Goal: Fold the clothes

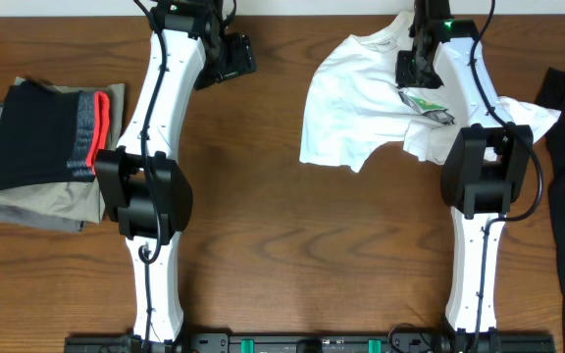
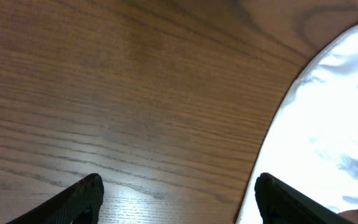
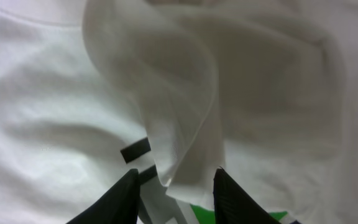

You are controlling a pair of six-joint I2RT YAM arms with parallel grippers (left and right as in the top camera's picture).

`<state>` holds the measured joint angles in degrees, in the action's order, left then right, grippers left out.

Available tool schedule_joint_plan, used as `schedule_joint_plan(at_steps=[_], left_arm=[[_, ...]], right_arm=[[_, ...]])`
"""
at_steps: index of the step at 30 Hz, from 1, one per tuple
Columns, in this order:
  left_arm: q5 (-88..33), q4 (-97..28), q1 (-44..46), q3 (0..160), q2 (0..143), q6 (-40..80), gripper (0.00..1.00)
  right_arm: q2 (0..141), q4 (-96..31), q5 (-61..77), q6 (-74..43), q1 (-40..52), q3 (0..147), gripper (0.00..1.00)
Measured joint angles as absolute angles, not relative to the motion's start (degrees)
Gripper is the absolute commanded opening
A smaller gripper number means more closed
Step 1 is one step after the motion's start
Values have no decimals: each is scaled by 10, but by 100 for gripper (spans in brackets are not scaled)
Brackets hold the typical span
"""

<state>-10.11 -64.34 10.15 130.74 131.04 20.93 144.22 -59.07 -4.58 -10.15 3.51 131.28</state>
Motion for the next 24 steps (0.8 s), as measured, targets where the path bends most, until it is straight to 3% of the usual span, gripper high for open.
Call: schedule_joint_plan(at_steps=[3,10,24], left_arm=[[-101,-647,102,1307,1310,209,80],[-101,-652,102,1307,1310,209,80],[-101,-666,102,1307,1310,196,73]], right_arm=[[1443,-589,-48,-105,35,1313,33],[1459,-589,-51,-114,35,1313,1],[1450,-616,-25,-118,50,1313,1]])
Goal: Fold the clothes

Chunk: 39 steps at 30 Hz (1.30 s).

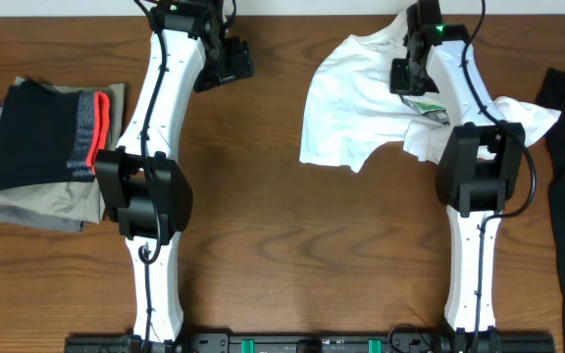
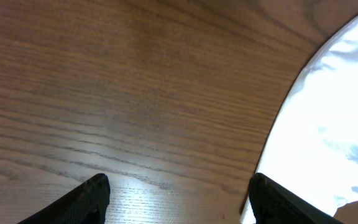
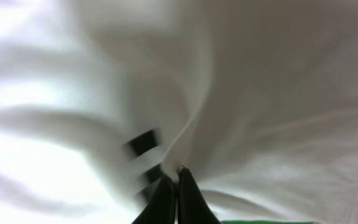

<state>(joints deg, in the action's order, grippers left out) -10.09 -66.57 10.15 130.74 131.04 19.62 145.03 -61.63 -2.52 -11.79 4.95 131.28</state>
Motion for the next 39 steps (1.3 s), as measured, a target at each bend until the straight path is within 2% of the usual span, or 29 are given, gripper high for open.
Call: schedule_joint_plan(at_steps=[10,19,27,30,31,32,34,35,39], left_arm=[[-101,-697,97,1307,1283,194,74],[-101,-764,18,1307,1173,194,75],[-101,-811,-45,1307,1162,194,75],[-101,-825,-56,1307,1162,193,75],[-101,-831,-58,1307,1162,191,75],[-101,-835,-58,1307,1162,189,75],[-101,-849,-58,1307,1162,182,75],[-101,-856,-58,1307,1162,180,75],[-101,-875,-57,1307,1162,177,75]], right_arm=[[1317,-642,141,-138,119,1317,1],[1318,-669,256,-168,209,1318,1],[1318,-660,290,-202,330,1318,1],[1318,-652,276,-211,380,1318,10],[1318,-651,267,-213,392,1318,17],[1318,-651,258,-217,404,1318,28],[1318,-652,234,-223,418,1318,57],[1318,-651,223,-224,419,1318,63],[1318,-665,169,-229,401,1318,63]])
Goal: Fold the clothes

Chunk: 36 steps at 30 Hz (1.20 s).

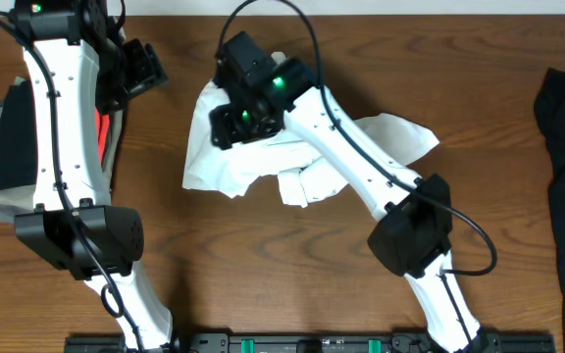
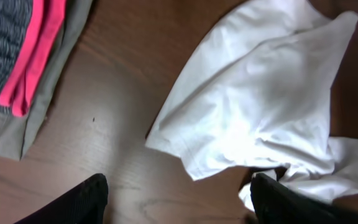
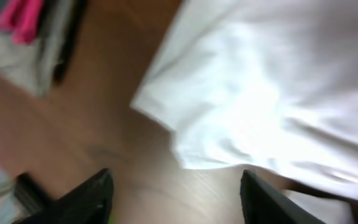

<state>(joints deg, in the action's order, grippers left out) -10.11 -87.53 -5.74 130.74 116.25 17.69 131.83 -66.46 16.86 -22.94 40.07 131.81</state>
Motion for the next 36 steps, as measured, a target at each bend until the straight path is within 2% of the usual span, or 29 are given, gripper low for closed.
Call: schedule_joint_plan(at_steps=[4,11,16,26,36], left_arm=[[-103,-920,-57,1307,1162,176,75],[-116,-923,-46,1303,1162,175,75],[-121,-923,-6,1239,1162,175,75],[-136,-898,60,1082,1162,175,75],[-136,-761,62,954,1162,175,75]], right_arm=[[1318,-694,136,-231,356,1318,60],[1289,-735,114,-232,244,1318,65],[1239,-792,106,-223,189,1318,66],[1205,-877,90,-201,170,1318,65],[1104,-949,55,-190,171,1318,66]])
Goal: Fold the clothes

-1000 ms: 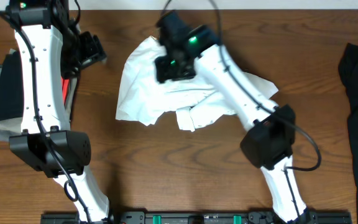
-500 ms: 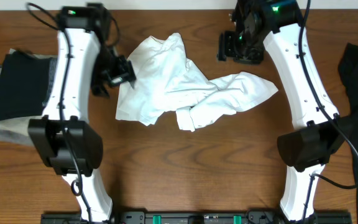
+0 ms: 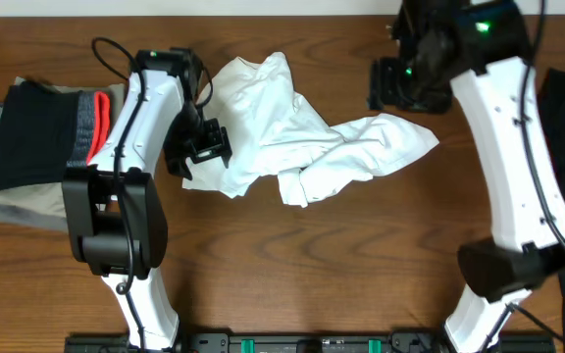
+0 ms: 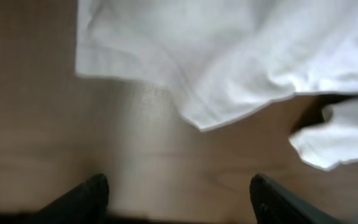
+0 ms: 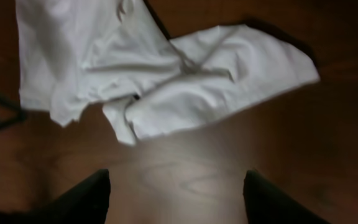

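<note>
A crumpled white T-shirt [image 3: 292,142] lies in a heap on the wooden table, left of centre at the back. My left gripper [image 3: 196,152] stands open at the shirt's left lower edge [image 4: 197,118], nothing between its fingers. High over the table at the right, my right gripper [image 3: 397,86] is open and empty, looking down on the whole shirt [image 5: 160,87].
A stack of folded clothes [image 3: 42,147], grey, black and pink, sits at the table's left edge. A black garment lies along the right edge. Bare wood [image 3: 312,265] fills the front half of the table.
The right gripper has left the shirt's left part and now hangs high at the back right. The left gripper has moved from beside the folded stack to the shirt's left lower edge.
The shirt first lay at the back right with the right gripper open around a fold, then shut on it. Later the shirt lay left of centre with the right gripper open over it. Now both grippers are open and the shirt lies crumpled.
</note>
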You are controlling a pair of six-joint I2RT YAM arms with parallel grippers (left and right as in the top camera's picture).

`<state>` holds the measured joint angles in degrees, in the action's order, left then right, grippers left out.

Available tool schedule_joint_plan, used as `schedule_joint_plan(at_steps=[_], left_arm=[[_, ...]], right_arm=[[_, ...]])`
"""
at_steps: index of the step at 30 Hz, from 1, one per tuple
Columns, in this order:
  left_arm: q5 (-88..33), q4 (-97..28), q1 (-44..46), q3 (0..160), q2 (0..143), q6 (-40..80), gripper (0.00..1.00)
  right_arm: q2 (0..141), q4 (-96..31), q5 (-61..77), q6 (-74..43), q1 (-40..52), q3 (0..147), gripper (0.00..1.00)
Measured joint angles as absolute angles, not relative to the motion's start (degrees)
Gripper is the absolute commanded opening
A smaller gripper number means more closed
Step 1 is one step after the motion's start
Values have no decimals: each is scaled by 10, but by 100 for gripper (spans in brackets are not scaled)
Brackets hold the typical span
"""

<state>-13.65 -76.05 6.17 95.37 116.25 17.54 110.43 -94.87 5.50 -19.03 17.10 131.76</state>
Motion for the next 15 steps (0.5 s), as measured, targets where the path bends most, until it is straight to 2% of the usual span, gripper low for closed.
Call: schedule_joint_plan(at_steps=[6,15], left_arm=[[-166,-696,62,869,1162,186,75],[-183,-621,62,829,1162,226,75]], right_arm=[[1096,-963,32,-188,186,1318,66],[1096,-969,25,-190,196,1318,66]])
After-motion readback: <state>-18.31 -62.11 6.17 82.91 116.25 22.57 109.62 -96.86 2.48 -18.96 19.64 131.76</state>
